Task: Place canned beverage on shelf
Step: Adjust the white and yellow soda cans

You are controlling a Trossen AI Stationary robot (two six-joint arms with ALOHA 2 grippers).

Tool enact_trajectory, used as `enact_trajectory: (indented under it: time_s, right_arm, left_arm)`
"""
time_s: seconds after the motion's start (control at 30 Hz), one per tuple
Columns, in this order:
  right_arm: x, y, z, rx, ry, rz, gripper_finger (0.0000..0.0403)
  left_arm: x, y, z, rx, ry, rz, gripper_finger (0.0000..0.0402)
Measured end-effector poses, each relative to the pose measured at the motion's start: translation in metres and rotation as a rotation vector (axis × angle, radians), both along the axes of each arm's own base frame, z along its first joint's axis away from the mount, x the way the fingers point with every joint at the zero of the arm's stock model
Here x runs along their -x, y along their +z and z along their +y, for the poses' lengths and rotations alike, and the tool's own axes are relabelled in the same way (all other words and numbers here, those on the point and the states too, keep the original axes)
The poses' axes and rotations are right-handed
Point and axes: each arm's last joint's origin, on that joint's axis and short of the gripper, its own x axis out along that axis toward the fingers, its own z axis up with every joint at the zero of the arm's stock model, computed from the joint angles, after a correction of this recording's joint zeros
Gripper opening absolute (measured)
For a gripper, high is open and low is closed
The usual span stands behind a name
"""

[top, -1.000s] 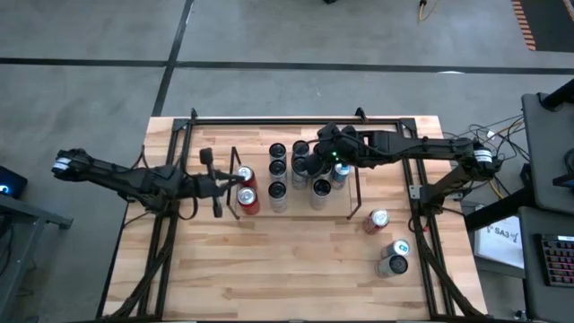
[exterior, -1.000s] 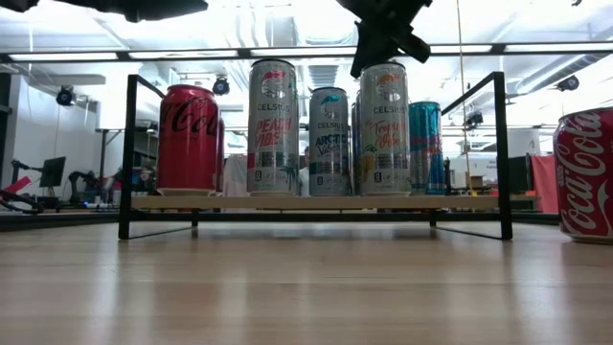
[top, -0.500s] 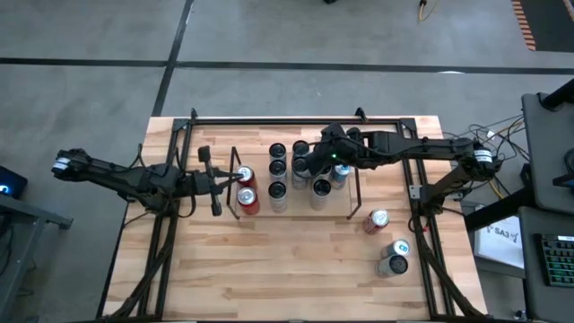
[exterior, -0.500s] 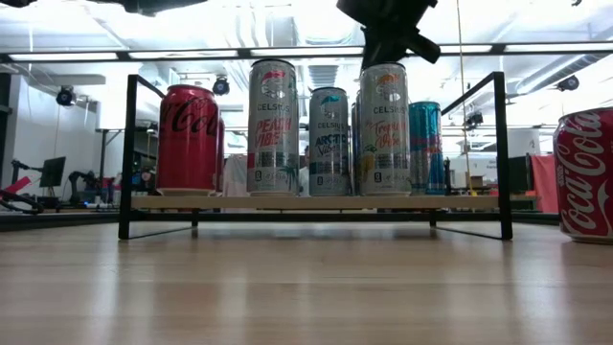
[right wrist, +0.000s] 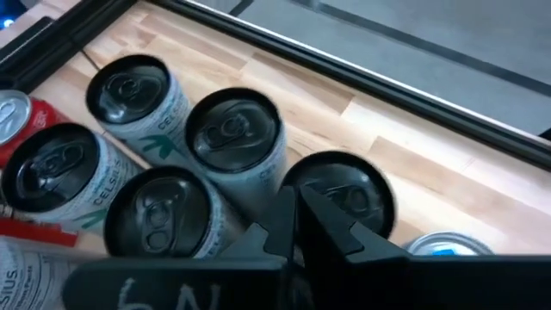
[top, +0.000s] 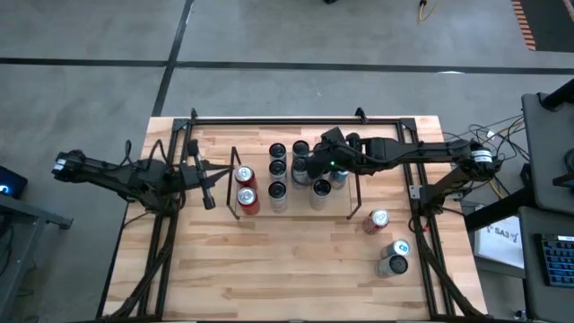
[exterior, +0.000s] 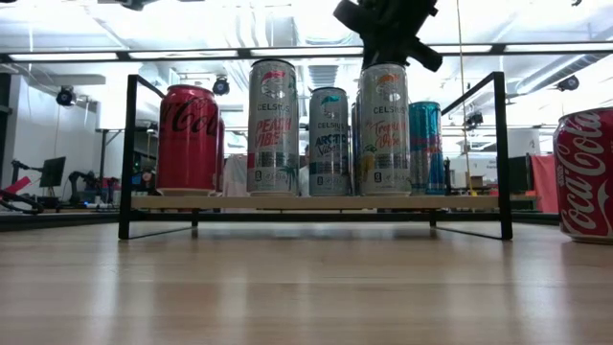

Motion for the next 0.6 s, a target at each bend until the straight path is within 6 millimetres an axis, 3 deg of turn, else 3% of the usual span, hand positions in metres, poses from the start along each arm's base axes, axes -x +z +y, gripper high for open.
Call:
enact_trajectory:
  time_s: [0.3,0.6]
  right_arm:
    - [-0.001,-0.018,0.003,0.031,-0.021,0.002,0.0009]
    - [0.0,-0.024,0.003,0.03,-0.033,0.015,0.0009]
  left_arm:
    - [0.001,0.0,0.0,0.007,0.0,-0.002,0.0]
    - [0.001,-0.001,0.0,0.005,0.0,0.0,0.0]
